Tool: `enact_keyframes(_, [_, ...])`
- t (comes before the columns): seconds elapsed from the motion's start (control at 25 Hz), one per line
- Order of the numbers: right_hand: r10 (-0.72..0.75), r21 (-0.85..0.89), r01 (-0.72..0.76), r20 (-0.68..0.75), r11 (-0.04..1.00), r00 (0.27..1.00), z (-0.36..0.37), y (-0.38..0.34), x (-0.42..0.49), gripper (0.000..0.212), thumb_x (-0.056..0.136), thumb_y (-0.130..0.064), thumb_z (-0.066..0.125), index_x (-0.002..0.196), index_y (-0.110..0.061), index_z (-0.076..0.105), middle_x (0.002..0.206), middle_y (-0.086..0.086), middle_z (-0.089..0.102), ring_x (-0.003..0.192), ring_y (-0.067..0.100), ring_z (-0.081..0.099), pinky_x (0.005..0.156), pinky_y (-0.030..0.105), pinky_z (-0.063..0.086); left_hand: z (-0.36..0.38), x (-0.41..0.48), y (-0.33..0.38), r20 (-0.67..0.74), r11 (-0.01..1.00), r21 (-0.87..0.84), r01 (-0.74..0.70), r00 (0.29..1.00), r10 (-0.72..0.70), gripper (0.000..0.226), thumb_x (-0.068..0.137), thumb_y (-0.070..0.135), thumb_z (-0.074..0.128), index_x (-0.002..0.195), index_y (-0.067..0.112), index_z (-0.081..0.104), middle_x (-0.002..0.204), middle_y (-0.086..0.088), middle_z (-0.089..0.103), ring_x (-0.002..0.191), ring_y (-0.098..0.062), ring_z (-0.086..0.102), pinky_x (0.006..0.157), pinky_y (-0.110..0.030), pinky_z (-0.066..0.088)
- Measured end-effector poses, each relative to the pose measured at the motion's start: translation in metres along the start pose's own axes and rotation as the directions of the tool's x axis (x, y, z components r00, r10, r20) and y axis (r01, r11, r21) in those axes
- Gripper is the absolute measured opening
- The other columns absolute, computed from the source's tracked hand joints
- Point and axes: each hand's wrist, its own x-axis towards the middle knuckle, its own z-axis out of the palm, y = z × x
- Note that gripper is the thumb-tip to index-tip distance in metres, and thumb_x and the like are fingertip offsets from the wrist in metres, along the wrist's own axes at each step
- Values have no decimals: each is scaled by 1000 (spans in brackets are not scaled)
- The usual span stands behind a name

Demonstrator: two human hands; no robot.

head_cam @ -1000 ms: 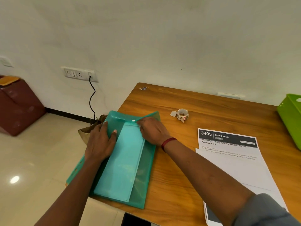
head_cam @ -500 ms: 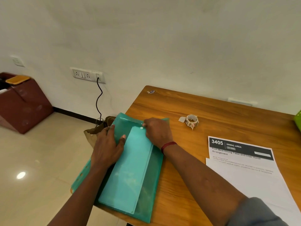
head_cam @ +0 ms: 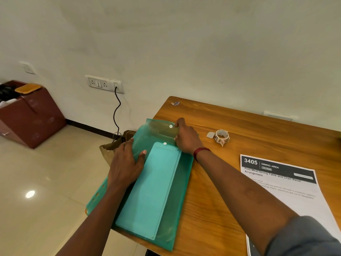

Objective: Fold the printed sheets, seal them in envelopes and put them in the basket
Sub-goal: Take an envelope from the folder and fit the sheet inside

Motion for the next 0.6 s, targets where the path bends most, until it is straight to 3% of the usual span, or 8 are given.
enact_keyframes(0.16, [-8, 25, 3, 193, 1000, 981, -13, 1, 15, 17, 81, 1, 71, 91, -11, 64, 84, 5, 68, 80, 22, 67, 69, 33, 52, 0, -1, 0, -31, 1000, -17, -13, 999, 12, 62, 94, 44, 54, 143, 9, 40, 134, -14, 53, 124, -30, 46, 94, -47, 45])
enact_keyframes(0.28, [18, 106, -57, 341, 993, 940, -18, -1, 18, 12, 85, -9, 74, 97, -9, 70, 74, -1, 66, 67, 16, 66, 67, 30, 58, 0, -2, 1, -70, 999, -32, -34, 997, 32, 58, 95, 42, 54, 140, 8, 42, 131, -15, 54, 121, -31, 48, 93, -47, 46])
enact_keyframes(0.36, [13, 77, -43, 359, 996, 933, -18, -4, 18, 12, 91, -14, 67, 101, -10, 71, 85, 3, 70, 74, 17, 65, 65, 28, 54, 1, -3, 1, -87, 998, -27, -57, 995, 54, 56, 95, 39, 55, 138, 6, 43, 130, -16, 54, 120, -33, 49, 93, -48, 46])
enact_keyframes(0.48, [-18, -51, 39, 366, 998, 930, -15, -6, 19, 18, 96, -17, 57, 107, -10, 70, 109, 5, 69, 99, 21, 61, 81, 30, 47, 1, -3, 1, -91, 998, -22, -62, 994, 59, 55, 95, 39, 54, 138, 6, 43, 131, -17, 54, 120, -32, 48, 92, -49, 46])
enact_keyframes(0.6, [-6, -64, 34, 396, 997, 918, -13, -11, 18, 20, 97, -14, 52, 108, -9, 67, 109, 6, 67, 100, 22, 57, 81, 31, 44, 2, -3, 1, -88, 998, -11, -61, 994, 59, 57, 96, 40, 54, 140, 6, 41, 131, -17, 53, 120, -32, 47, 92, -49, 46])
